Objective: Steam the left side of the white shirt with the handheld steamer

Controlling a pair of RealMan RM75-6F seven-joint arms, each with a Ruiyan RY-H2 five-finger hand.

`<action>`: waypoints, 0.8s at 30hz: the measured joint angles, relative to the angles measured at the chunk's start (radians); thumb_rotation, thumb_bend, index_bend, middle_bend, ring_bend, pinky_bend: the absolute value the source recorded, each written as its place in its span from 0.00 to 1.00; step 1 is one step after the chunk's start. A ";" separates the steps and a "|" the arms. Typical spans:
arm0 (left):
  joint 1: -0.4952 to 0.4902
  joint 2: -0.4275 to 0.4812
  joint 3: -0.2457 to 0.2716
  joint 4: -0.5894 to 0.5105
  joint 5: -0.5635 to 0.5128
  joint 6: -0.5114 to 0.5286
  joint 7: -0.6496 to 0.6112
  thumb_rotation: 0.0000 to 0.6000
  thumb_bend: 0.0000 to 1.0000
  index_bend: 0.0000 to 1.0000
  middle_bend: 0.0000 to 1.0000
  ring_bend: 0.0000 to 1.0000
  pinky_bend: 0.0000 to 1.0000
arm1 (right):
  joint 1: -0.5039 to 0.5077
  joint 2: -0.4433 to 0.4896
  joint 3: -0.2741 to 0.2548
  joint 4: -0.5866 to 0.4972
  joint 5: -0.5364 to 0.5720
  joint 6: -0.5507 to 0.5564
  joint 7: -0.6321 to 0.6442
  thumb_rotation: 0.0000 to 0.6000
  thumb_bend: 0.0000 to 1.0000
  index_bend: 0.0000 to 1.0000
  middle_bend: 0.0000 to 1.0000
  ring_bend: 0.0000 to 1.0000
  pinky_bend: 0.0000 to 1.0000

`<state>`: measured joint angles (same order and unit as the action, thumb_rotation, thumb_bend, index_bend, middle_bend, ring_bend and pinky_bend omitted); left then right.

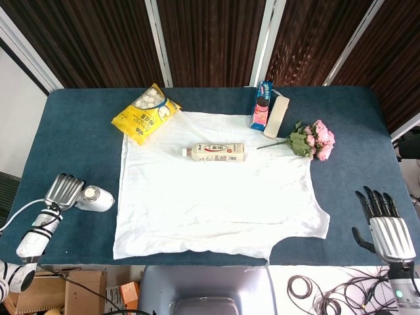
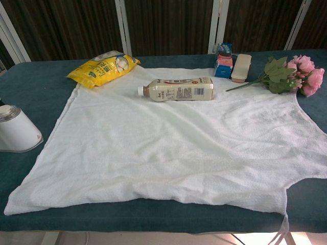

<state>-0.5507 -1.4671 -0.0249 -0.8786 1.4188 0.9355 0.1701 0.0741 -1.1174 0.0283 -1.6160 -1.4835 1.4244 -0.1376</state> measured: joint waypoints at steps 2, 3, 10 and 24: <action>-0.001 -0.001 0.007 0.006 0.009 -0.003 -0.021 1.00 0.47 0.81 0.70 0.69 0.71 | 0.000 0.000 0.000 0.000 0.001 0.001 -0.001 1.00 0.31 0.00 0.00 0.00 0.00; -0.002 -0.001 0.012 0.011 0.016 -0.004 -0.033 1.00 0.47 0.81 0.70 0.72 0.79 | -0.001 0.000 0.000 0.001 0.001 0.001 -0.001 1.00 0.31 0.00 0.00 0.00 0.00; -0.006 -0.026 0.062 0.098 0.107 0.036 -0.249 1.00 0.49 0.75 0.79 0.89 1.00 | -0.003 0.002 -0.001 -0.001 0.007 -0.001 -0.002 1.00 0.31 0.00 0.00 0.00 0.00; 0.005 -0.150 0.112 0.443 0.221 0.261 -0.901 1.00 0.57 0.74 0.93 1.00 1.00 | -0.001 0.000 0.000 -0.003 0.017 -0.012 -0.013 1.00 0.31 0.00 0.00 0.00 0.00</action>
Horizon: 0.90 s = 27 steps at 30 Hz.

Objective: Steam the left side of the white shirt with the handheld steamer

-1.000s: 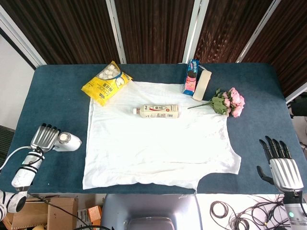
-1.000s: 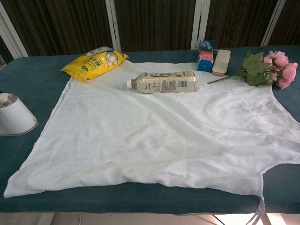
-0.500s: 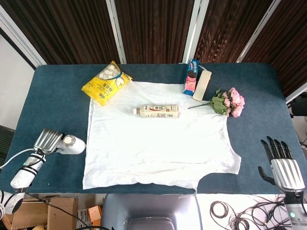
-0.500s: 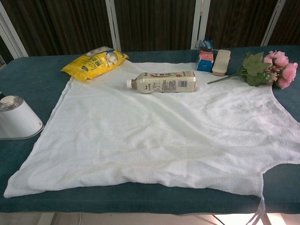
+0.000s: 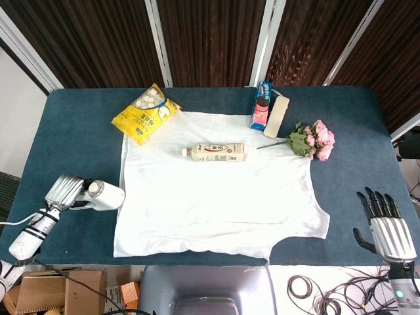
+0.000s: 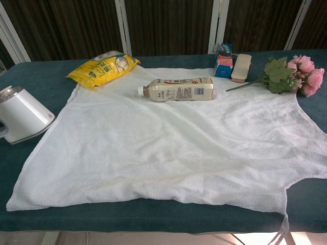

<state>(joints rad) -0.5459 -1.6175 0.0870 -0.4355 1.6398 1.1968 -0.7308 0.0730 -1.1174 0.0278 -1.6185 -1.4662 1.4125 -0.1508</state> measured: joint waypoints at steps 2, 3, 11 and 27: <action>-0.004 -0.009 -0.009 0.035 -0.003 0.028 -0.031 1.00 0.57 0.74 0.94 1.00 1.00 | 0.001 -0.001 0.000 -0.001 0.000 -0.003 -0.002 1.00 0.31 0.00 0.00 0.00 0.00; -0.007 -0.010 -0.016 0.041 -0.005 0.038 -0.032 1.00 0.57 0.74 0.94 1.00 1.00 | 0.002 -0.001 -0.001 -0.001 0.000 -0.004 -0.002 1.00 0.31 0.00 0.00 0.00 0.00; -0.055 0.036 -0.072 -0.010 -0.035 0.080 0.026 1.00 0.56 0.74 0.93 1.00 1.00 | 0.003 0.003 0.000 -0.003 0.001 -0.006 0.002 1.00 0.31 0.00 0.00 0.00 0.00; -0.170 0.117 -0.202 -0.601 -0.183 -0.055 0.695 1.00 0.56 0.75 0.94 1.00 1.00 | 0.017 0.018 -0.012 -0.007 -0.018 -0.035 0.031 1.00 0.31 0.00 0.00 0.00 0.00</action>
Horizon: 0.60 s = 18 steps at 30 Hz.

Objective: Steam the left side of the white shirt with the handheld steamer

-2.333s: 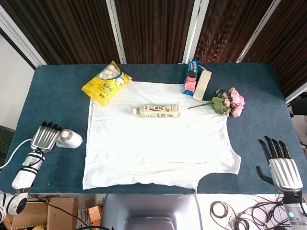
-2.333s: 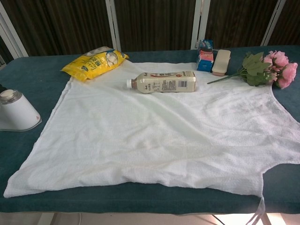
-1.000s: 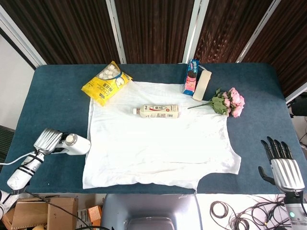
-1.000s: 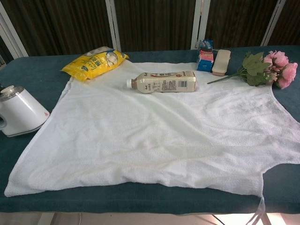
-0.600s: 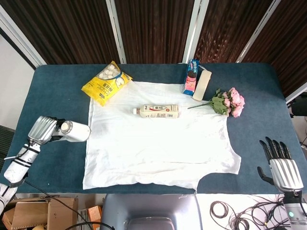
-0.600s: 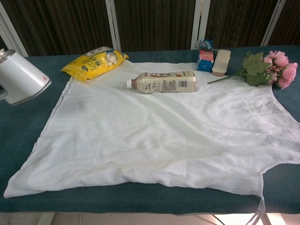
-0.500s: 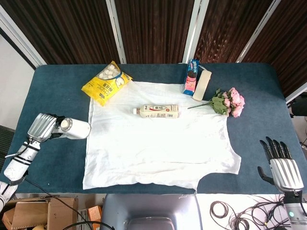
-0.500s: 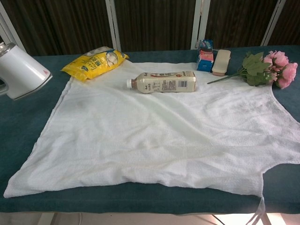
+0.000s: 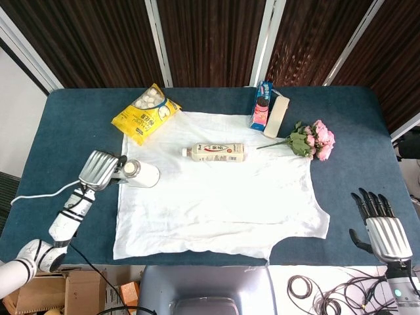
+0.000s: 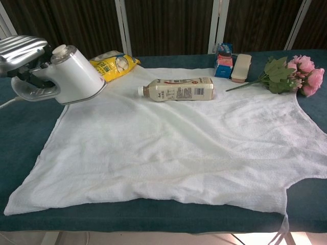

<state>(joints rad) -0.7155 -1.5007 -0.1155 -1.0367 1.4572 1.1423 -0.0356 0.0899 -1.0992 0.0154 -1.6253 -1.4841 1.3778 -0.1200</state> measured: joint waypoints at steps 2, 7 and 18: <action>-0.017 -0.006 -0.023 -0.071 -0.049 -0.028 0.131 1.00 0.56 0.75 0.94 1.00 1.00 | 0.001 0.004 -0.003 -0.001 -0.005 -0.003 0.007 1.00 0.31 0.00 0.00 0.00 0.00; -0.055 -0.054 -0.068 -0.191 -0.192 -0.080 0.418 1.00 0.56 0.75 0.94 1.00 1.00 | 0.003 0.013 -0.009 -0.001 -0.013 -0.008 0.025 1.00 0.31 0.00 0.00 0.00 0.00; -0.127 -0.212 -0.090 -0.262 -0.438 -0.127 0.800 1.00 0.56 0.75 0.94 1.00 1.00 | 0.000 0.032 -0.011 0.000 -0.020 -0.001 0.070 1.00 0.31 0.00 0.00 0.00 0.00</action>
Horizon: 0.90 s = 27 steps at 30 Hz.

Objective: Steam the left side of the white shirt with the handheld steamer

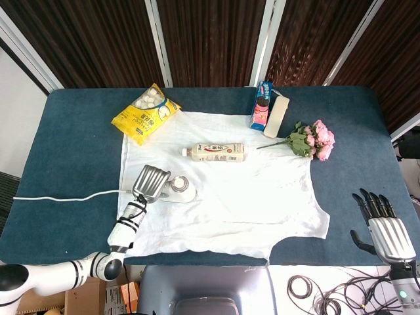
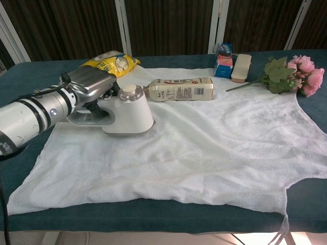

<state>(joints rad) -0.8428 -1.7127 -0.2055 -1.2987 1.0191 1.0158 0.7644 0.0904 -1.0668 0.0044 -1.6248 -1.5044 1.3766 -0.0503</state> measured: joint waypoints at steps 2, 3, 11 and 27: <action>-0.007 -0.022 0.007 0.009 -0.018 0.000 0.033 1.00 0.56 0.75 0.94 1.00 1.00 | 0.000 0.001 0.000 0.001 0.000 0.001 0.002 1.00 0.31 0.00 0.00 0.00 0.00; -0.009 -0.029 0.012 0.011 -0.023 0.001 0.044 1.00 0.56 0.75 0.94 1.00 1.00 | 0.000 0.001 -0.001 0.000 -0.001 0.000 0.002 1.00 0.31 0.00 0.00 0.00 0.00; -0.018 -0.063 0.043 0.024 -0.033 0.031 0.135 1.00 0.56 0.75 0.94 1.00 1.00 | -0.005 0.005 -0.001 -0.002 -0.003 0.010 0.006 1.00 0.31 0.00 0.00 0.00 0.00; -0.036 -0.094 -0.004 0.275 -0.151 0.029 0.224 1.00 0.56 0.75 0.94 1.00 1.00 | -0.013 0.010 -0.004 -0.002 -0.013 0.025 0.017 1.00 0.31 0.00 0.00 0.00 0.00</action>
<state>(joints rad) -0.8791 -1.8066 -0.2096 -1.0232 0.8676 1.0446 0.9880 0.0778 -1.0563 0.0003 -1.6264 -1.5178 1.4013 -0.0334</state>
